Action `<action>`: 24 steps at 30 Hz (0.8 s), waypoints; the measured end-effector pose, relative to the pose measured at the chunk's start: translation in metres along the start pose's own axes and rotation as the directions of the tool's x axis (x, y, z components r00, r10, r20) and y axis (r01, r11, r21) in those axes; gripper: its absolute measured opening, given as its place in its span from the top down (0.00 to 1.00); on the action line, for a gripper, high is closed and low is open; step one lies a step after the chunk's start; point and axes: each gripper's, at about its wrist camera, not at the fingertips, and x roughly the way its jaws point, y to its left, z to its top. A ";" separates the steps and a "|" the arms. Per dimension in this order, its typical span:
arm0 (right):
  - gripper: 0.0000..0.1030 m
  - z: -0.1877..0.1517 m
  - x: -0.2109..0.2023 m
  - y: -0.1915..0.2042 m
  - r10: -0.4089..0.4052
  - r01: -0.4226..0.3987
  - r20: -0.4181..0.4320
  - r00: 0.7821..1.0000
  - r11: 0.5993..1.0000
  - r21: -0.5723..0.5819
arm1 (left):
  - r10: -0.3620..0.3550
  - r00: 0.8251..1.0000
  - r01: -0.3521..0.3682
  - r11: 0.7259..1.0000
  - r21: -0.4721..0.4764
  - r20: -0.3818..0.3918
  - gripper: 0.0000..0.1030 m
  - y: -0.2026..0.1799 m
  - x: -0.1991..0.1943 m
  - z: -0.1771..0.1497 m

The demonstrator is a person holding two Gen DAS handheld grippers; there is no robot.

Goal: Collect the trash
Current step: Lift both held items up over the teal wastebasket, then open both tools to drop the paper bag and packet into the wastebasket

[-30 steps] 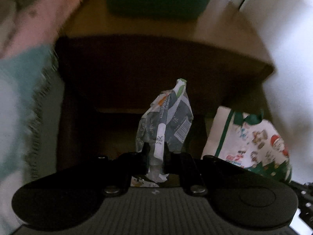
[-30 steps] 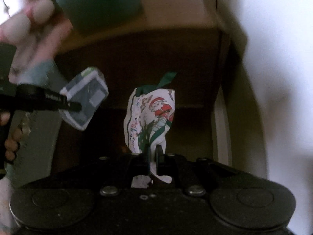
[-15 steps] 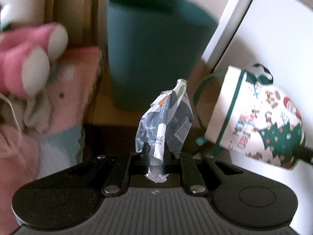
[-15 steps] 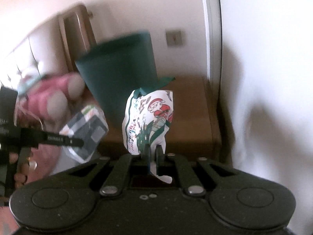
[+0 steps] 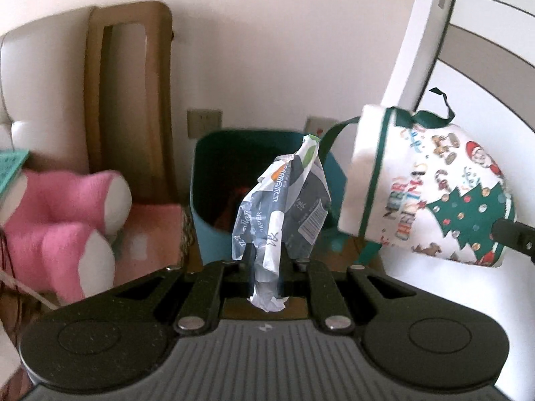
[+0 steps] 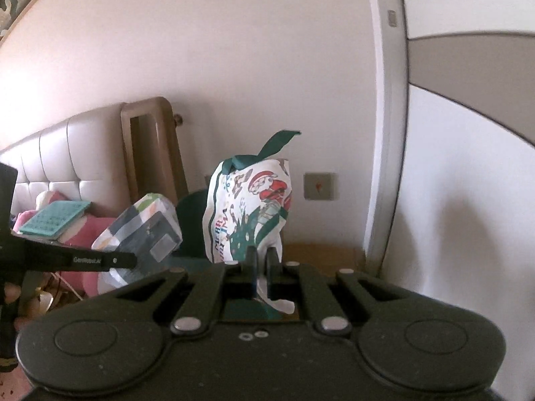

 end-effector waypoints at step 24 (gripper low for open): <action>0.95 0.040 0.162 0.028 -0.028 0.023 -0.211 0.977 0.999 -0.027 | 0.103 0.981 -0.089 0.991 0.095 -0.162 0.89 0.002 0.118 0.039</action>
